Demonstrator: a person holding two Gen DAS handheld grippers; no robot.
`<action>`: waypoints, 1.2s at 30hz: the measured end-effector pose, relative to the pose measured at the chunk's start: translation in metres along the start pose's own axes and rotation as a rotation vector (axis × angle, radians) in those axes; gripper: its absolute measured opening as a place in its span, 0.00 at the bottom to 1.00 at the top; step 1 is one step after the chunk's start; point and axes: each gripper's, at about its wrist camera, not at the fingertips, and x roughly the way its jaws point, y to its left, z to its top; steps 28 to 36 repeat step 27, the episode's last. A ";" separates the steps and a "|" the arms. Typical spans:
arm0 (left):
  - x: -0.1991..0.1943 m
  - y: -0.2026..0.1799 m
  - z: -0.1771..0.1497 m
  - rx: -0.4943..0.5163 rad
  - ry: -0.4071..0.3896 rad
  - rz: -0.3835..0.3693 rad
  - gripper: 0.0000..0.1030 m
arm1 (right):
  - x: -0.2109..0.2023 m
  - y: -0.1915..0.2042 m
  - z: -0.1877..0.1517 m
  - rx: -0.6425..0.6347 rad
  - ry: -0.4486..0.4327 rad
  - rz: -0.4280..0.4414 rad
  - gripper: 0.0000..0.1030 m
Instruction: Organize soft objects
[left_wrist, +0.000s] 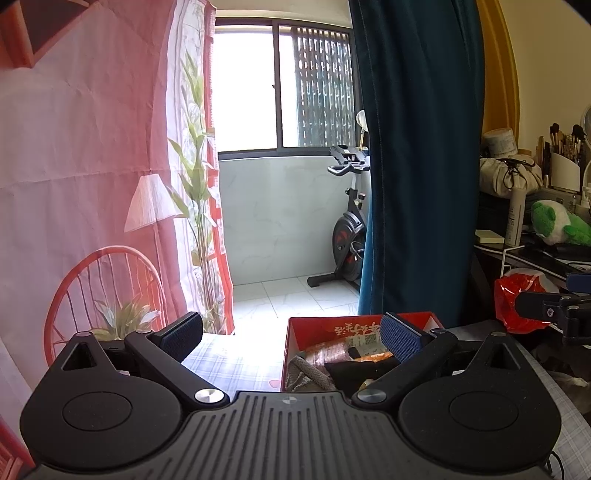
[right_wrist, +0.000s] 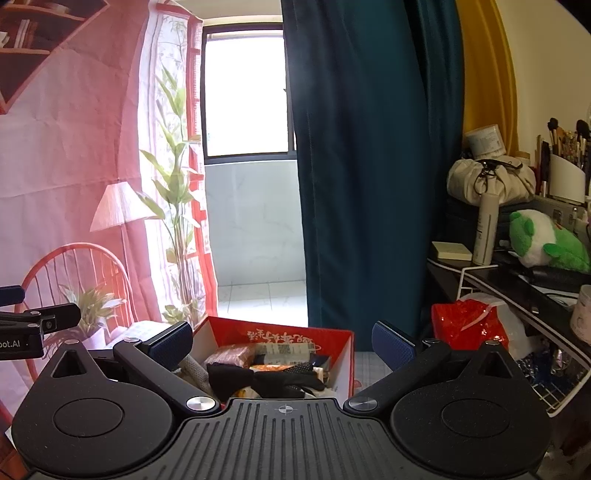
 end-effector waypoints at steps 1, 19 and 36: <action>-0.001 -0.001 0.000 0.001 0.000 0.000 1.00 | 0.000 0.000 0.000 0.000 0.001 0.001 1.00; -0.003 -0.002 -0.002 0.001 0.001 -0.006 1.00 | 0.000 0.000 -0.001 0.021 0.004 -0.007 1.00; -0.003 -0.002 -0.002 0.002 -0.001 -0.009 1.00 | -0.001 0.002 -0.001 0.021 0.005 -0.003 1.00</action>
